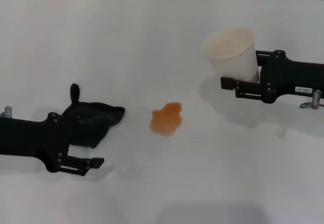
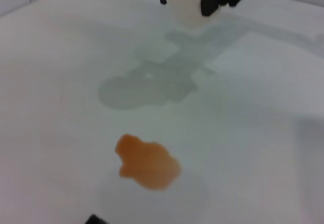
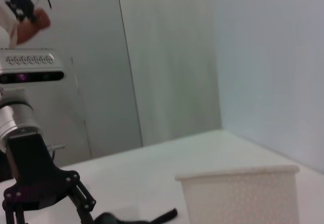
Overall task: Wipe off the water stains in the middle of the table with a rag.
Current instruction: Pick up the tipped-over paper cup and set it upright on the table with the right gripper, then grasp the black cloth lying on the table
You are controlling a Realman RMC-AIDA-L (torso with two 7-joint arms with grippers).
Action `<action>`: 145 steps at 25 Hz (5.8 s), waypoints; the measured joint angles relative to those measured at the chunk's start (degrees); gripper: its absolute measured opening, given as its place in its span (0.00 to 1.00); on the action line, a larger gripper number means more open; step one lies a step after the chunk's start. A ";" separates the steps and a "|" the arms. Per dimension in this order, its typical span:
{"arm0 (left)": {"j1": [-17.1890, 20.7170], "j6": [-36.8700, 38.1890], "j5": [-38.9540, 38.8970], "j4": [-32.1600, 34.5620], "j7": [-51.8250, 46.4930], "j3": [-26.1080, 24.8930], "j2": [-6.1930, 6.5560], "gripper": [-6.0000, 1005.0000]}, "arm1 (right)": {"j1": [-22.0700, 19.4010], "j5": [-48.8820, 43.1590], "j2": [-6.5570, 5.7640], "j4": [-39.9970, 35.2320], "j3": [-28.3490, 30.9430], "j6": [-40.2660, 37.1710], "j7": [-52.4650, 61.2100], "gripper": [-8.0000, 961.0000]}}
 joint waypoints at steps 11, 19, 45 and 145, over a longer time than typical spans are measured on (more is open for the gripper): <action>-0.01 0.10 -2.17 -0.14 0.47 0.01 0.45 0.84 | -0.32 14.01 0.06 19.20 0.30 -2.12 -24.36 0.66; 0.31 -0.10 -2.19 -0.26 1.47 0.00 0.09 0.84 | 0.22 16.67 0.34 27.72 0.54 -1.32 -32.34 0.66; 0.07 -0.12 -2.54 -0.33 1.84 0.44 -0.44 0.84 | 4.54 20.31 0.98 43.28 0.74 4.75 -47.01 0.66; 2.55 0.20 -1.77 1.23 -1.49 -5.83 2.10 0.84 | -6.56 -28.60 -0.61 -28.21 8.27 -16.83 19.18 0.91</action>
